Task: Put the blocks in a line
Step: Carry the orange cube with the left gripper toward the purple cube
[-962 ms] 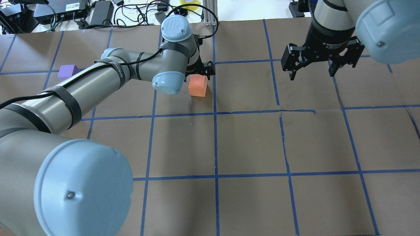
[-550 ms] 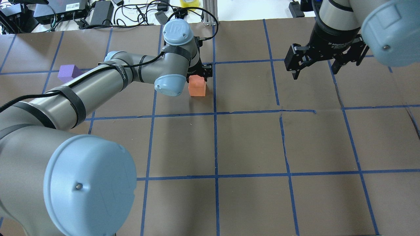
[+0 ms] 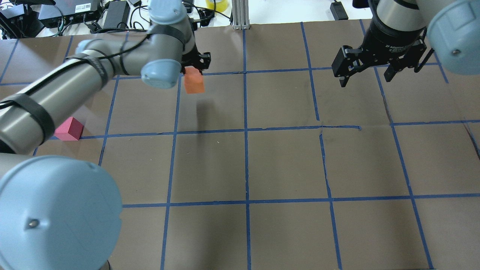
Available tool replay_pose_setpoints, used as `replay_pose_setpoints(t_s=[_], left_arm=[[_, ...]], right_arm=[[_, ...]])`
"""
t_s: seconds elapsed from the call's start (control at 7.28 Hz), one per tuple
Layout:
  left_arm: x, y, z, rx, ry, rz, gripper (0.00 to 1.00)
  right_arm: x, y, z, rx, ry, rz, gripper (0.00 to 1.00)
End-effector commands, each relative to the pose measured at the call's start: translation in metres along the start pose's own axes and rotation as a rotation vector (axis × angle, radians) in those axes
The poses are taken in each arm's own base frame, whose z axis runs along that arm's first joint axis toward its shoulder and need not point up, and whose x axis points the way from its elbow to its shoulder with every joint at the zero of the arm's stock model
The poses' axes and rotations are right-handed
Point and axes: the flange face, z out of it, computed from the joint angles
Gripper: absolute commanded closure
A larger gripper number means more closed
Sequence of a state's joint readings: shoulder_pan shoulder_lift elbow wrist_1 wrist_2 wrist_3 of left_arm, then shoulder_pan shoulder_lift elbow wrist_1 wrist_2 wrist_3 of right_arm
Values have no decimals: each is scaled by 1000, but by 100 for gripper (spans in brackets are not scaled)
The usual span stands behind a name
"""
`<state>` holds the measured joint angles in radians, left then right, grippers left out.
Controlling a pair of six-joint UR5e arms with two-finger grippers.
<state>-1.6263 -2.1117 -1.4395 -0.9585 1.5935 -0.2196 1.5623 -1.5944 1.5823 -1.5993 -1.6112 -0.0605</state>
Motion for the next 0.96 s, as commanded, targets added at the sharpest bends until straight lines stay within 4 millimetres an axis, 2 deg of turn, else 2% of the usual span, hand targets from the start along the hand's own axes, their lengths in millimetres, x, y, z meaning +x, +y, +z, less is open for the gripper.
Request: replay_pose_setpoints(t_s=[0.0,0.27,0.41,0.55,0.69,0.82], left_arm=[[-143,-41,-48,-24,90,-183,86],[-255,-46,-50,-85,66,-298,86],[-319,-49,-48,-75,53,-279,86],[-354,-53,-37,-86,51,-272,86],[-360,-54,-34,-88,47,-268,86],[-371,-50,-19,-117,-27,-109,86]], right_arm=[[-2,2,-2,5,-14,0,0],[-3,3,-2,5,-17,-2,0],[-6,4,-3,8,-46,-2,0],[-9,4,-3,10,-73,-2,0],[-9,3,-3,7,-74,-2,0],[-9,3,-2,7,-74,-2,0]])
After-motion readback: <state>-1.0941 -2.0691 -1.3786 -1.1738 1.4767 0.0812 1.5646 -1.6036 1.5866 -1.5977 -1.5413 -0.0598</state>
